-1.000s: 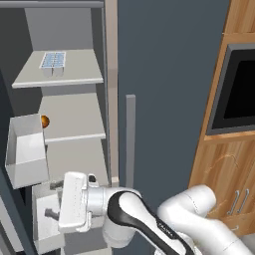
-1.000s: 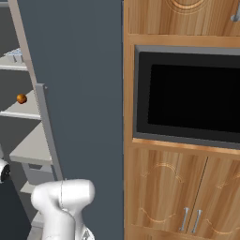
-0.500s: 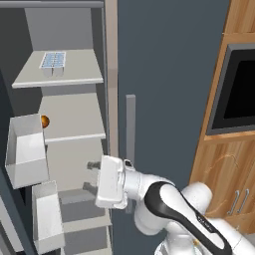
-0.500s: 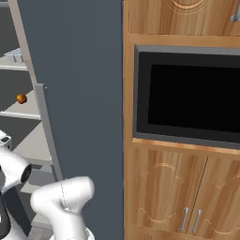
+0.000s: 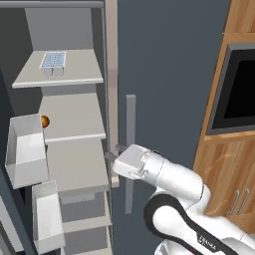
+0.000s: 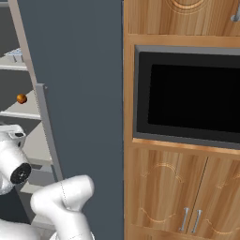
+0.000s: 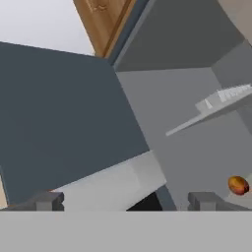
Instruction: Open the freezer door, pick up the ice cube tray from the freezer, and place it on the dining counter.
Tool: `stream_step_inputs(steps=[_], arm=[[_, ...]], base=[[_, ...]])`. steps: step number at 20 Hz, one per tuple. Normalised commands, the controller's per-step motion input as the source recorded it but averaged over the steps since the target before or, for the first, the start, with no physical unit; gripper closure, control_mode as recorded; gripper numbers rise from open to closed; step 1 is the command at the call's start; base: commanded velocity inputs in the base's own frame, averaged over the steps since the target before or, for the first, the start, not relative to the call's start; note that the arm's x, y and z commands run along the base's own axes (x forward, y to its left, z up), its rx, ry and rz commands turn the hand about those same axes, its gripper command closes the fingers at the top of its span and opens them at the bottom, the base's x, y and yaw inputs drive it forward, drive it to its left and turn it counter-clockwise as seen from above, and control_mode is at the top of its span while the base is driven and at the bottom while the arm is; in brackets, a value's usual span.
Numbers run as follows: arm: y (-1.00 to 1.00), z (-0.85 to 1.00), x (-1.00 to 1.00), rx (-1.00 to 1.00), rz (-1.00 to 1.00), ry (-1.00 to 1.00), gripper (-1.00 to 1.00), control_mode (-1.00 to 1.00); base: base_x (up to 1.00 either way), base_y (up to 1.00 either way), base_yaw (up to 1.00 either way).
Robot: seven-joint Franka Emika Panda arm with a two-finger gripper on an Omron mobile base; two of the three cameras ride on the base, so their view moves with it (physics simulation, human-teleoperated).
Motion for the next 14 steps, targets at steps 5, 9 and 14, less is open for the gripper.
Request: stream_step_inputs(steps=[5, 9, 14], arm=[[-0.67, 0.57, -0.09, -0.01, -0.4, 0.34, -1.0, -1.0], [-0.55, 0.66, -0.06, 0.0, -0.44, 0.41, -1.0, -1.0], [-0.33, 0.59, -0.19, 0.0, -0.37, 0.4, -1.0, -1.0]], base=[[0.0, 0.0, 0.0], [0.0, 0.0, 0.0], [0.0, 0.0, 0.0]])
